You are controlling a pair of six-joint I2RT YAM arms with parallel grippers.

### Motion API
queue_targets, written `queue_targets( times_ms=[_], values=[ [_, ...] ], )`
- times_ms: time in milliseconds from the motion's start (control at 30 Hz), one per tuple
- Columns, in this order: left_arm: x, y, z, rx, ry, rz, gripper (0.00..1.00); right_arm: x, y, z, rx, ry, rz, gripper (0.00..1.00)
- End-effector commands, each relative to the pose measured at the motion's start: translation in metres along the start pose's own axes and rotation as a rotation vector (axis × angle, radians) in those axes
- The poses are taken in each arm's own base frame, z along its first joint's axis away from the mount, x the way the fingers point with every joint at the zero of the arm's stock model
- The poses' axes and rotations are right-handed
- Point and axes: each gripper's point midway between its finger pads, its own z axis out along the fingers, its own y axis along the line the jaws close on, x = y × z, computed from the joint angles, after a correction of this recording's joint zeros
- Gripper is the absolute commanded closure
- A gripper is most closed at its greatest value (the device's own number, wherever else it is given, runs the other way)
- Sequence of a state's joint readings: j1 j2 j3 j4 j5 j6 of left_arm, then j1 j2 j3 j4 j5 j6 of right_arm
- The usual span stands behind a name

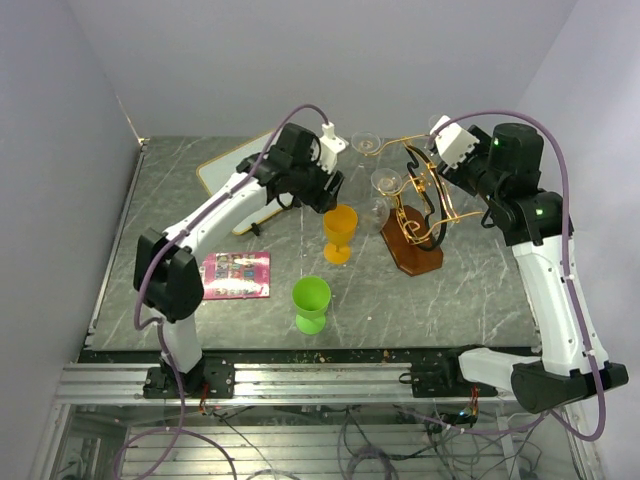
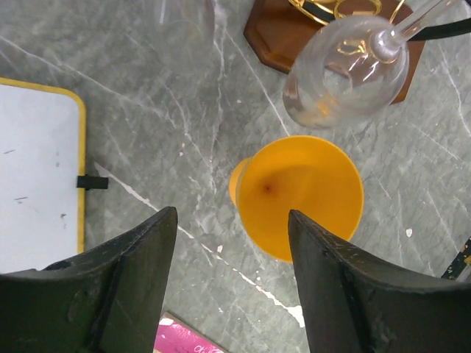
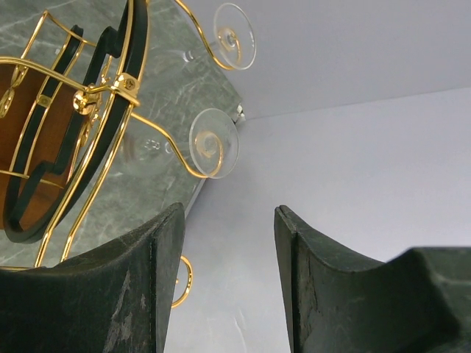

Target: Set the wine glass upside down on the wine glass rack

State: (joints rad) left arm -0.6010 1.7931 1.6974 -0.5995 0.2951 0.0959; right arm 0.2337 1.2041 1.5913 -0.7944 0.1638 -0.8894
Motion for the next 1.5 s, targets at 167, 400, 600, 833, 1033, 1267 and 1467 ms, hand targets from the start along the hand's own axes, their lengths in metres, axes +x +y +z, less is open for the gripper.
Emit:
queue_targets(
  times_ms=[167, 400, 600, 833, 1033, 1267, 1467],
  values=[
    [0.013, -0.014, 0.031, 0.010, 0.082, 0.034, 0.41, 0.006, 0.005, 0.004, -0.013, 0.005, 0.022, 0.49],
    [0.028, -0.017, 0.046, 0.022, 0.140, 0.047, 0.63, 0.007, 0.008, 0.006, -0.020, 0.009, 0.022, 0.49],
    [0.029, -0.015, 0.045, 0.008, 0.150, 0.059, 0.78, 0.009, 0.008, 0.008, -0.022, 0.013, 0.023, 0.49],
    [0.020, -0.013, 0.024, -0.019, 0.135, 0.119, 0.93, 0.009, 0.005, 0.011, -0.027, 0.017, 0.033, 0.49],
    [0.004, -0.008, -0.020, -0.079, 0.095, 0.216, 0.93, 0.012, 0.001, 0.016, -0.034, 0.026, 0.048, 0.49],
    [-0.017, -0.014, -0.075, -0.098, 0.026, 0.313, 0.93, 0.008, -0.008, 0.025, -0.060, 0.010, 0.106, 0.48],
    [-0.027, -0.011, -0.119, -0.096, -0.053, 0.323, 0.93, 0.001, -0.030, 0.023, -0.014, -0.028, 0.189, 0.46]
  ],
)
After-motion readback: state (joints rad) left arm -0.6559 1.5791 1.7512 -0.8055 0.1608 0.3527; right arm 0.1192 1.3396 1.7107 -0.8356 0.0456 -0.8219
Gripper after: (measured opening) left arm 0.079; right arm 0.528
